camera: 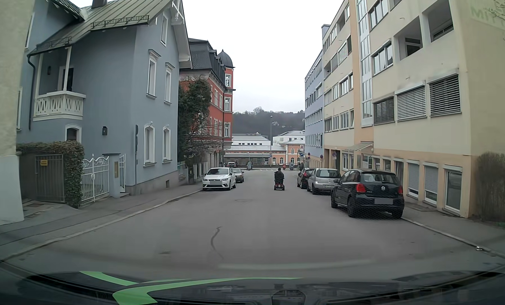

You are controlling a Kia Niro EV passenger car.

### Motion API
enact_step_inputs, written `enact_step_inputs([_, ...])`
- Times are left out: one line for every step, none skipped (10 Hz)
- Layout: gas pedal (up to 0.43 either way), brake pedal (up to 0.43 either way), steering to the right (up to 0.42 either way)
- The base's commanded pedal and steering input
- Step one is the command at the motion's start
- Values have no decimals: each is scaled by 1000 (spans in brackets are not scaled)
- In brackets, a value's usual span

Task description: Follow the waypoints while adhering to traffic rules and regulations

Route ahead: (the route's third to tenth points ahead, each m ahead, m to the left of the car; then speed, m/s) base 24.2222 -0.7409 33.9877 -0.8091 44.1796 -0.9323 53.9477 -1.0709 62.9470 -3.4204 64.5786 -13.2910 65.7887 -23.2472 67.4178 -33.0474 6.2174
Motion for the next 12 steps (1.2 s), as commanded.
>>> enact_step_inputs([0,79,2])
enact_step_inputs([0,79,5])
enact_step_inputs([0,85,6])
enact_step_inputs([0,85,6])
enact_step_inputs([0,85,6])
enact_step_inputs([0,85,7])
enact_step_inputs([0,85,6])
enact_step_inputs([0,85,6])
enact_step_inputs([0,85,6])
enact_step_inputs([0,85,6])
enact_step_inputs([0,85,6])
enact_step_inputs([0,85,6])
